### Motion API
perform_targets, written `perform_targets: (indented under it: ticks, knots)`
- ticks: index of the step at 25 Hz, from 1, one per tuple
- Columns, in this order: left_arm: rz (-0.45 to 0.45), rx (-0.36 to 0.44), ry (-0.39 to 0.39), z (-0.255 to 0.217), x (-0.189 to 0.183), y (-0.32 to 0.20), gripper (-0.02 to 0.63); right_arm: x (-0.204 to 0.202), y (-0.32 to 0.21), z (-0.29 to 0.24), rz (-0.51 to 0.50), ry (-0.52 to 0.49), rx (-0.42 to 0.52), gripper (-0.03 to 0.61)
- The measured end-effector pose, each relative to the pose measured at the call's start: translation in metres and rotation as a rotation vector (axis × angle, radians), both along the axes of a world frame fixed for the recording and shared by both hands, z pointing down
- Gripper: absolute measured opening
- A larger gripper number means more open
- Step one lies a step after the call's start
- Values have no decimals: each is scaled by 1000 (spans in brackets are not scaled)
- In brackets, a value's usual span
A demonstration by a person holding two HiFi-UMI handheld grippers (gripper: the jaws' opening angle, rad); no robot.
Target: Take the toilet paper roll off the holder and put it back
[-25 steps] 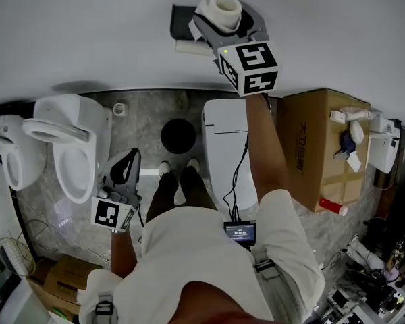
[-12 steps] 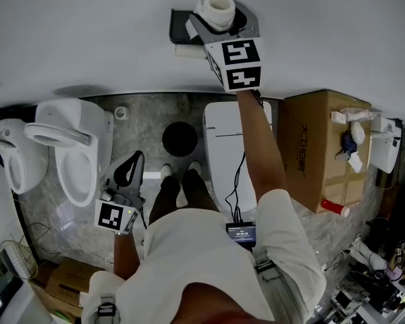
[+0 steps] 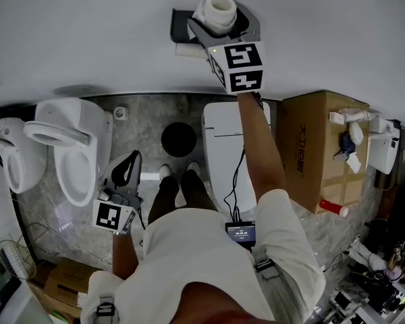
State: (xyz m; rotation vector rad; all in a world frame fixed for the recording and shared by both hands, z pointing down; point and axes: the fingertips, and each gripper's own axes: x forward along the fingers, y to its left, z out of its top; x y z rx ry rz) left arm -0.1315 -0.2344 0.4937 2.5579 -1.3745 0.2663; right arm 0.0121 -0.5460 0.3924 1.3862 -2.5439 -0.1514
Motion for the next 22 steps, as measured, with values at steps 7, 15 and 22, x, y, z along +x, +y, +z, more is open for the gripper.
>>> perform_targets:
  ticks: [7,15,22]
  knots:
    - [13,13,-1,-7,7,9,2,9,20,-6,-9,-25,-8,430]
    - [27,46,4,-20,13,18,2,29,90,-19,-24,-53,20,426]
    - [60,101,20,-41,21,31,2,60,199,-9,-29,-16,-5,419]
